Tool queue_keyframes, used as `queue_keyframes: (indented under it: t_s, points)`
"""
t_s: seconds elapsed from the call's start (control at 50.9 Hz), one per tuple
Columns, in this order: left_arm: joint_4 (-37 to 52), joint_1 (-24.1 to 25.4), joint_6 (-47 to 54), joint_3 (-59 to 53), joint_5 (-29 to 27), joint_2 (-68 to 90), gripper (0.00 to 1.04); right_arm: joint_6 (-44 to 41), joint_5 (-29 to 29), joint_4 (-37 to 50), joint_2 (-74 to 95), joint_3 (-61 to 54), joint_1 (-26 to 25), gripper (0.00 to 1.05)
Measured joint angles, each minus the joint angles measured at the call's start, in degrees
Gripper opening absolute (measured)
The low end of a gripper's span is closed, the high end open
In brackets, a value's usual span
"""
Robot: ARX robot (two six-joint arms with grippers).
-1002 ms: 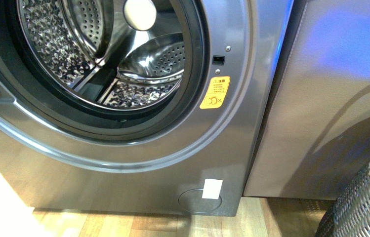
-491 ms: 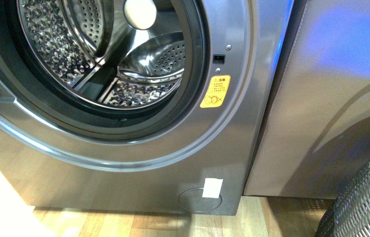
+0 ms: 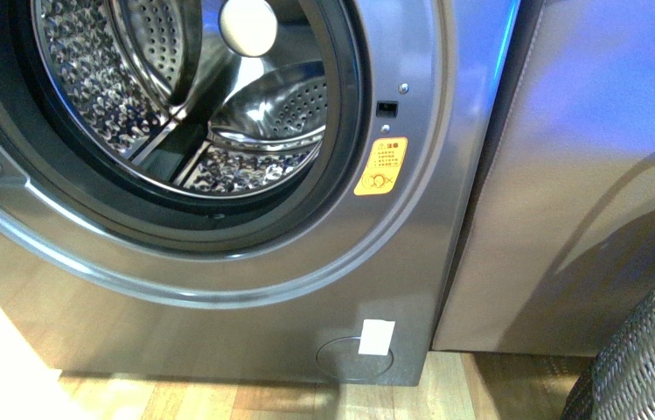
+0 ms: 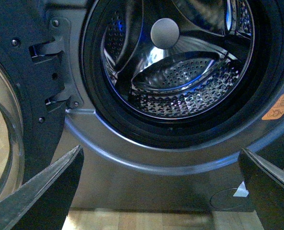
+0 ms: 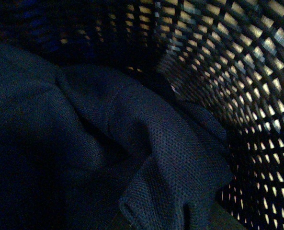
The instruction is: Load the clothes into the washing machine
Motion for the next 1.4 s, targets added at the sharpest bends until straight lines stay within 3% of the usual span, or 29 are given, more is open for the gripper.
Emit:
queue_keyframes:
  t_s: [0.373,0.786,0.963,1.218,1.395]
  points:
    - [0.0,0.0,0.0,0.0,0.0,0.0,0.98,3.4,-6.9,1.9,-30.8,-14.5,0.7,0.09]
    - [0.0,0.0,0.0,0.0,0.0,0.0,0.98,7.4,-12.7,-15.1,-68.2,-15.9,2.8,0.09]
    - [0.0,0.0,0.0,0.0,0.0,0.0,0.98,9.2,-13.4,-29.6,-81.8,-2.8,5.0,0.09]
    - [0.0,0.0,0.0,0.0,0.0,0.0,0.98,9.0,-9.4,-43.5,-84.5,19.3,12.1,0.09]
    - [0.0,0.0,0.0,0.0,0.0,0.0,0.98,10.3,-2.7,-58.6,-78.1,48.8,22.1,0.09]
